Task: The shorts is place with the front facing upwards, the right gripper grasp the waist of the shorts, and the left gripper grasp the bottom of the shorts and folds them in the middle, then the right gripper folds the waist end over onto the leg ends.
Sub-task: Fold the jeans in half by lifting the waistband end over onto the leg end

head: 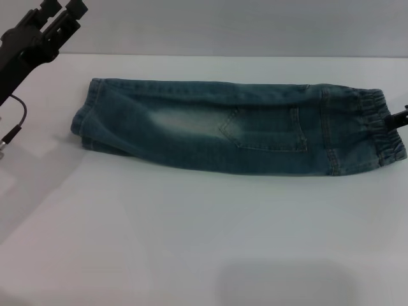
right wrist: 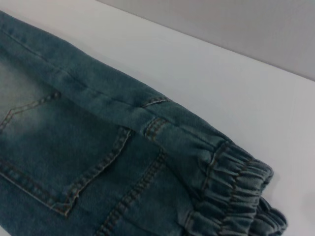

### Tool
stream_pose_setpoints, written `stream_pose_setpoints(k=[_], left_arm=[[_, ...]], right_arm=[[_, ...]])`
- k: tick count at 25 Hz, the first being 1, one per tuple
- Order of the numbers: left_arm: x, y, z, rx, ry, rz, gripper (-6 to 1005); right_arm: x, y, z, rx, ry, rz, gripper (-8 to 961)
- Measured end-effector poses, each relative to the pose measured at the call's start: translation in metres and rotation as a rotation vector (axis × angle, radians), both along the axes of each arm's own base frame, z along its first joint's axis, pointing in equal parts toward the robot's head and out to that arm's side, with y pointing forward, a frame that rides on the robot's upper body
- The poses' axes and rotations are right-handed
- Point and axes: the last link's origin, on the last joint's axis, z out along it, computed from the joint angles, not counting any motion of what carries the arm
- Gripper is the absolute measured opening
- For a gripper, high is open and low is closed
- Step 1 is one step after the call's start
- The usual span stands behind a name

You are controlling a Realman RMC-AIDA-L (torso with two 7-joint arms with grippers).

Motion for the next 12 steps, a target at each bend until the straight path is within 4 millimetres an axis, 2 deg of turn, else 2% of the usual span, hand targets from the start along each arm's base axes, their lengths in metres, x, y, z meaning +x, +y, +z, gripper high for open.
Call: stream_pose_setpoints(k=[12], left_arm=[[0.001,-0.001,0.0,0.002,0.001,-0.008,725]], right_arm=[[0.005,0.0,-0.022,0.007,-0.007,0.007,622]])
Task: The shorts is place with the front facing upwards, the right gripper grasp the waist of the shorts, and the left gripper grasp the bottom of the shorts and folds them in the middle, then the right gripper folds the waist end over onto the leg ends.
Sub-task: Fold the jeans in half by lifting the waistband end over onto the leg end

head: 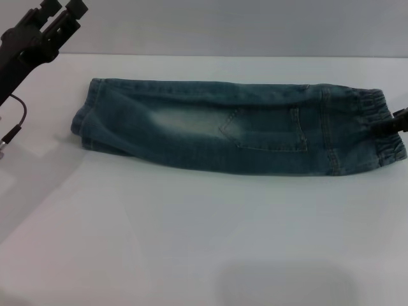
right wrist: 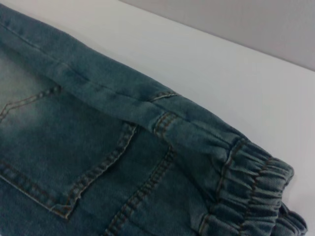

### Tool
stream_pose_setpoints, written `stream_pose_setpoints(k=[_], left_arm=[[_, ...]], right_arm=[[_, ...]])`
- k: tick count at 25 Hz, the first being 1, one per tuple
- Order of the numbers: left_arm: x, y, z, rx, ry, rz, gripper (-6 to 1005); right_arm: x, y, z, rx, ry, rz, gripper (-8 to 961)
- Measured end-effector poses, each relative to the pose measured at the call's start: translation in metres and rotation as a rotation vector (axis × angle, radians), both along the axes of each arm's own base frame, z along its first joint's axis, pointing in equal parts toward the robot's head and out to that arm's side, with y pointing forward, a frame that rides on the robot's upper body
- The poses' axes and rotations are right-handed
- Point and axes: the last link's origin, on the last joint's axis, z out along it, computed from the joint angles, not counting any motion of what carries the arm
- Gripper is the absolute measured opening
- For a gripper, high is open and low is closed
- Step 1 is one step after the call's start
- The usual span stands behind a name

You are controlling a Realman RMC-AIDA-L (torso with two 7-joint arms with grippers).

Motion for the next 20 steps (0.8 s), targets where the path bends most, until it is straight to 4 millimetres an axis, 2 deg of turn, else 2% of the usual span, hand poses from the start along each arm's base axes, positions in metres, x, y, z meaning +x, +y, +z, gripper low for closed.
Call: stream_pose_setpoints(k=[14,20], left_arm=[[-0.006,-0.003,-0.001,-0.005,-0.003,0.025,724],[-0.01,-0.005,-0.001,-0.005,-0.003,0.036,724]], right_arm=[[-0.002,-0.003,-0.017,-0.022,0.027,-0.006,622],[-0.003,-0.003,-0.018,-0.015,0.033,-0.005,623]])
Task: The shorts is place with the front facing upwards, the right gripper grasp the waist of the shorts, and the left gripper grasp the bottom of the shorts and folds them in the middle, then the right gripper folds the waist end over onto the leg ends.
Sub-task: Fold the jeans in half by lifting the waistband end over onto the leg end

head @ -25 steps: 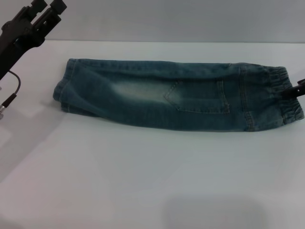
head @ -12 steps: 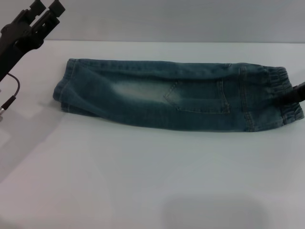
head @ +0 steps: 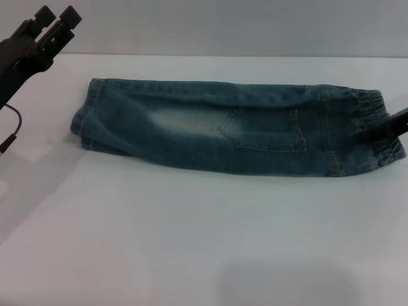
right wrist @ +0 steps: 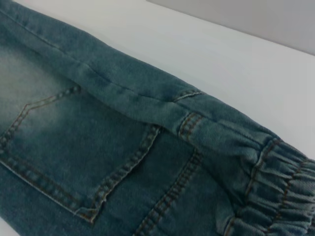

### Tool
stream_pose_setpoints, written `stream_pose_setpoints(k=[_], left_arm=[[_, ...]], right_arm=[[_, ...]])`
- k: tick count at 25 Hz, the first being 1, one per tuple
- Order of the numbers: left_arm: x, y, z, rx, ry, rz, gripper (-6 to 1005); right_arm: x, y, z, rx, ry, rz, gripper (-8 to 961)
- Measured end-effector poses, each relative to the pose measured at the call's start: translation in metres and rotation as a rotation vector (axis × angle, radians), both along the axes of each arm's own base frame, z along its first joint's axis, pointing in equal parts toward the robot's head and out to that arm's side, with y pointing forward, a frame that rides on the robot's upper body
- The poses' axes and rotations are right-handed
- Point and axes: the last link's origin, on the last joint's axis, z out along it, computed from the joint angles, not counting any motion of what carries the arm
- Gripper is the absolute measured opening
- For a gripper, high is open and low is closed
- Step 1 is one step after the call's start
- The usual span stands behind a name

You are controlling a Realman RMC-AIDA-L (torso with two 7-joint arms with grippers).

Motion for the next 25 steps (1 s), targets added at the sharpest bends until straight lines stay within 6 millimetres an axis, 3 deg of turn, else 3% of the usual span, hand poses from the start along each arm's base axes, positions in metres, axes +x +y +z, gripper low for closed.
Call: stream_pose_setpoints(k=[25], left_arm=[[-0.0055,-0.0054,0.0035,0.003,-0.004,0.007,725]], right_arm=[[0.0063,-0.0061,0.0009,-0.003,0.0,-0.019,624]])
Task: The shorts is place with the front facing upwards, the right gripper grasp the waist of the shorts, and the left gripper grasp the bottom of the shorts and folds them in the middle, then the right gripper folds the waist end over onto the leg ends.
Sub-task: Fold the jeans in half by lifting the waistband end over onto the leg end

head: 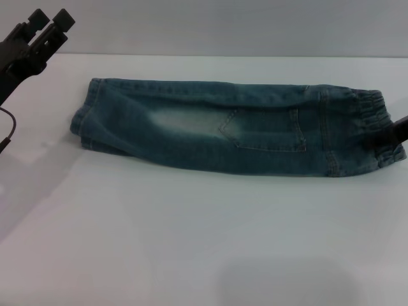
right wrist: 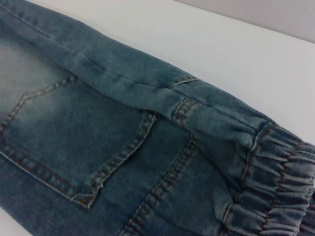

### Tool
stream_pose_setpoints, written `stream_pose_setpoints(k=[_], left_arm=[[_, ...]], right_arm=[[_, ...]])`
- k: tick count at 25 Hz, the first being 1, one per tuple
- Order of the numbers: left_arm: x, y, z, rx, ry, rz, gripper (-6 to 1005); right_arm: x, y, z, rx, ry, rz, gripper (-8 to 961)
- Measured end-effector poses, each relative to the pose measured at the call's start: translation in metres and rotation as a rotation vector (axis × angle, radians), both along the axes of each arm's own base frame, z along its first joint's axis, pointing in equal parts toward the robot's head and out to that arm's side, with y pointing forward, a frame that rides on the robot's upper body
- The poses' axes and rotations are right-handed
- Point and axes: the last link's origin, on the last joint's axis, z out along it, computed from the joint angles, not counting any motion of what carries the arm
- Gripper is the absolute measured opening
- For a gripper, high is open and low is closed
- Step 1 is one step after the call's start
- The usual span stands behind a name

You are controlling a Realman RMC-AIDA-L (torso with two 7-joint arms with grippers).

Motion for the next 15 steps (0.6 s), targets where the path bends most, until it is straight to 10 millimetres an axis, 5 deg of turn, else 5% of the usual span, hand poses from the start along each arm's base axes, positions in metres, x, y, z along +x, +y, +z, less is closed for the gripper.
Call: stream_pose_setpoints(k=[15], left_arm=[[-0.0014,-0.0008,-0.0015,0.0,0.003,0.006,724]], right_arm=[[-0.0012,-0.0042,-0.0098,-0.038,-0.029,0.038,456]])
